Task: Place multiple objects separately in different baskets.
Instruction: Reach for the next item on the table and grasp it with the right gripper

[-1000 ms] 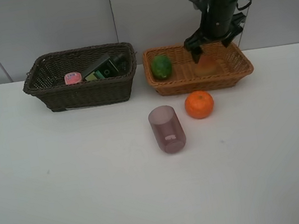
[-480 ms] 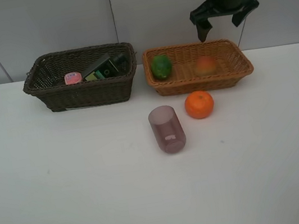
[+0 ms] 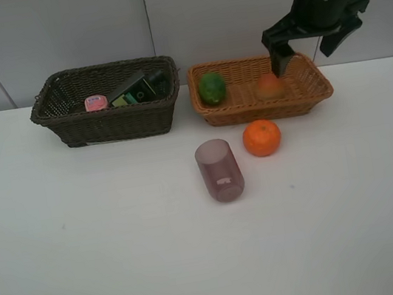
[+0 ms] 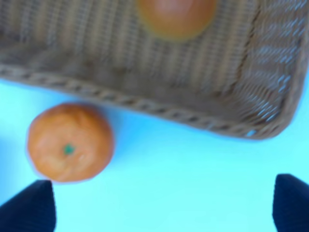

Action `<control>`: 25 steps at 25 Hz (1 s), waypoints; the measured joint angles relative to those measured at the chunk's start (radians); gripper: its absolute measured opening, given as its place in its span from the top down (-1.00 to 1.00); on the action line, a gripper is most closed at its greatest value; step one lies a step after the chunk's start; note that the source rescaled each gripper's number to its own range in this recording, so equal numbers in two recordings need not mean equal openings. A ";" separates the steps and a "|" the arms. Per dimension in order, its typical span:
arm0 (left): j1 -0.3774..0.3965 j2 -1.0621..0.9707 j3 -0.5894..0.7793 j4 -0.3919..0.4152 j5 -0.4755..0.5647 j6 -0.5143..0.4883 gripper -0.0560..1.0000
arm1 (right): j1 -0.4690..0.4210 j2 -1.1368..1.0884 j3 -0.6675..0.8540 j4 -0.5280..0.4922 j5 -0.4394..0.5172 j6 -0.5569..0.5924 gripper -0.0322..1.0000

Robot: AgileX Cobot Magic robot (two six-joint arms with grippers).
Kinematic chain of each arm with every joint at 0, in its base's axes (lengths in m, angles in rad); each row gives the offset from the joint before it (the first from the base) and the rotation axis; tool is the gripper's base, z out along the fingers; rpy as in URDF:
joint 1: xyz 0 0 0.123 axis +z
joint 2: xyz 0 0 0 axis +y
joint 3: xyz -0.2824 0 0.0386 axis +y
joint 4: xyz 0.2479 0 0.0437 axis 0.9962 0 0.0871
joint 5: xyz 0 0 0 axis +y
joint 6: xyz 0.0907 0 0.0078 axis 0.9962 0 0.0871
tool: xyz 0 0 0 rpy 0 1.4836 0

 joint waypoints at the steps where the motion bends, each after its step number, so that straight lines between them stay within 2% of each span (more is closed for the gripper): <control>1: 0.000 0.000 0.000 0.000 0.000 0.000 -0.53 | 0.004 -0.007 0.021 0.015 -0.011 0.000 -0.90; 8: 0.000 0.000 0.000 0.000 0.000 0.000 -0.53 | 0.052 -0.014 0.091 0.080 -0.075 0.029 -0.90; 13: 0.000 0.000 0.000 0.000 0.000 0.000 -0.53 | 0.075 0.017 0.091 0.093 -0.157 0.165 -0.90; 19: 0.000 0.000 0.000 0.000 0.000 0.000 -0.53 | 0.084 0.094 0.091 0.103 -0.167 0.265 -0.90; 25: 0.000 0.000 0.000 0.000 0.000 0.000 -0.53 | 0.085 0.160 0.094 0.102 -0.175 0.308 -0.90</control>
